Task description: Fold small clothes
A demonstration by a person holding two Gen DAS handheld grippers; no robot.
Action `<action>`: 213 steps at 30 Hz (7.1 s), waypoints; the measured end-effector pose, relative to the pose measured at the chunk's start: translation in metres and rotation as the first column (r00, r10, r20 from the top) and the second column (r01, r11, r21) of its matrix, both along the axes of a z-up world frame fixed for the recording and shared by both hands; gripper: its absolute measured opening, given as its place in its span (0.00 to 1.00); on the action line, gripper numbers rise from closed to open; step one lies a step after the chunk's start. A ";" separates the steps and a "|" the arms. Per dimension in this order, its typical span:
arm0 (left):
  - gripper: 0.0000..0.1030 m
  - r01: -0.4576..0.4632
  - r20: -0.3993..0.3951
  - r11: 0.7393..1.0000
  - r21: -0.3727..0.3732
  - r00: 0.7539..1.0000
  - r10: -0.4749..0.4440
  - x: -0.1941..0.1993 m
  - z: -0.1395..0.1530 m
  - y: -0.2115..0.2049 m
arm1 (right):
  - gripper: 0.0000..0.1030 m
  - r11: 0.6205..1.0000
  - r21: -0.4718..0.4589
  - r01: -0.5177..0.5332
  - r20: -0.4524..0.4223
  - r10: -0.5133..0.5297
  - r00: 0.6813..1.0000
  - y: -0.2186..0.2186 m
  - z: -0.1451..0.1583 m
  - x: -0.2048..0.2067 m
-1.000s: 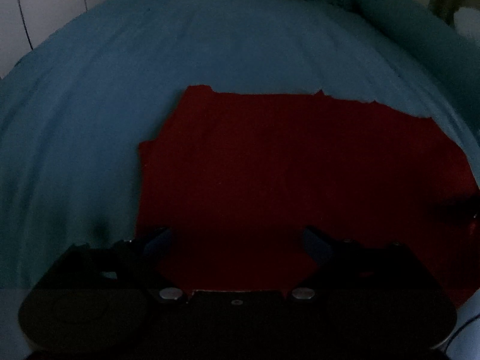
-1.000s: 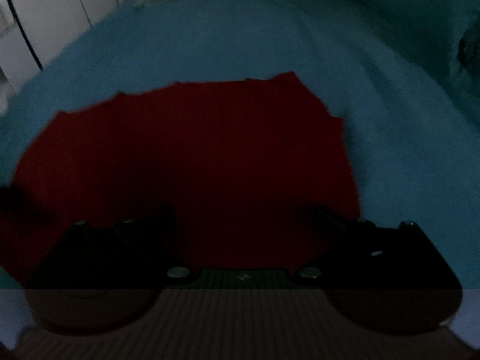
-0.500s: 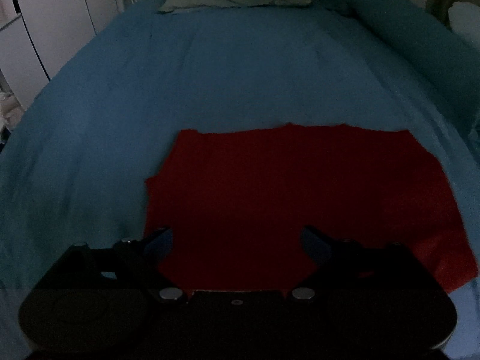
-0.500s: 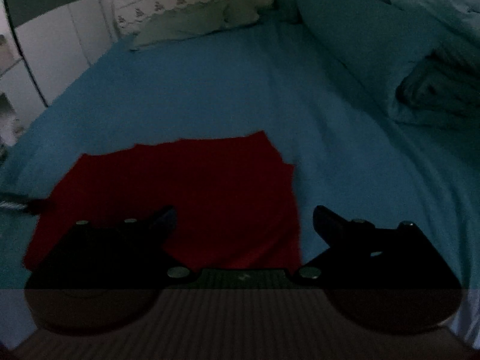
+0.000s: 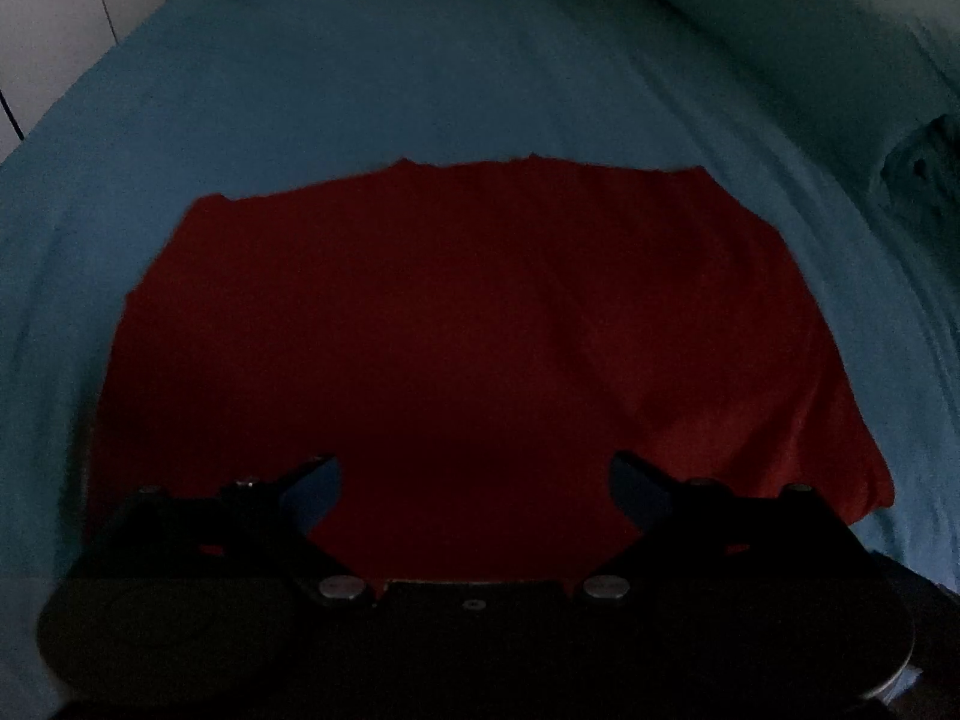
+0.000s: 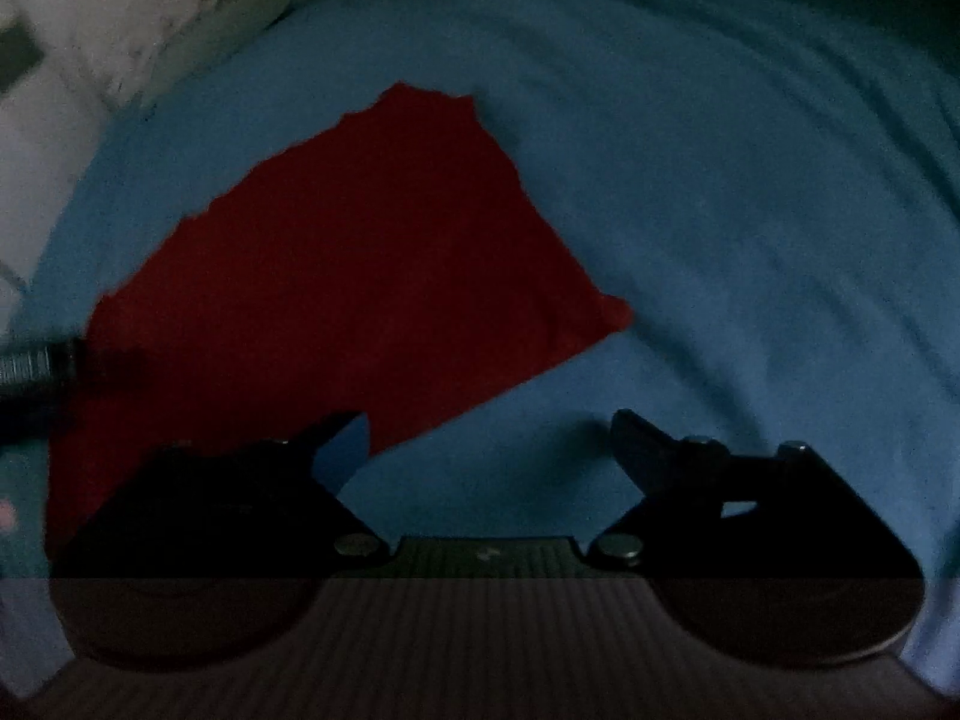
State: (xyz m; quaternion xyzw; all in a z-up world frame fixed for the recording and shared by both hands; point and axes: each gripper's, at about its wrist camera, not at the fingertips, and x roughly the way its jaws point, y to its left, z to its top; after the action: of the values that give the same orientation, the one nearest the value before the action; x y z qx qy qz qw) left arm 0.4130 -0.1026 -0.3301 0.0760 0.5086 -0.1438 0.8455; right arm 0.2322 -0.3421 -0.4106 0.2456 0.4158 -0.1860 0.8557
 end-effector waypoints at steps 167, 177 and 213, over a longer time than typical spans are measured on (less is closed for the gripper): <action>0.24 0.037 -0.249 0.935 -0.352 0.960 -0.132 0.024 0.017 0.094 | 0.34 0.868 0.191 -0.459 -0.101 0.482 0.870 0.046 0.095 0.044; 0.44 0.056 -0.176 0.988 -0.146 0.981 -0.082 0.012 -0.028 0.060 | 0.55 0.902 0.156 -0.403 -0.100 0.420 0.902 0.022 0.020 0.016; 1.00 -0.145 0.199 0.988 -0.060 0.968 0.154 -0.305 0.357 0.117 | 1.00 0.896 -0.257 -0.361 -0.132 0.338 0.932 0.125 0.433 -0.288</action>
State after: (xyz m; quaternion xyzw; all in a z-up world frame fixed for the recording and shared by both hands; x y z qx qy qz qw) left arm 0.1075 0.0144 0.0269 0.0326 0.4208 -0.0825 0.9028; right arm -0.0559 -0.2171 0.0227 0.0367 0.4583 -0.0958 0.8828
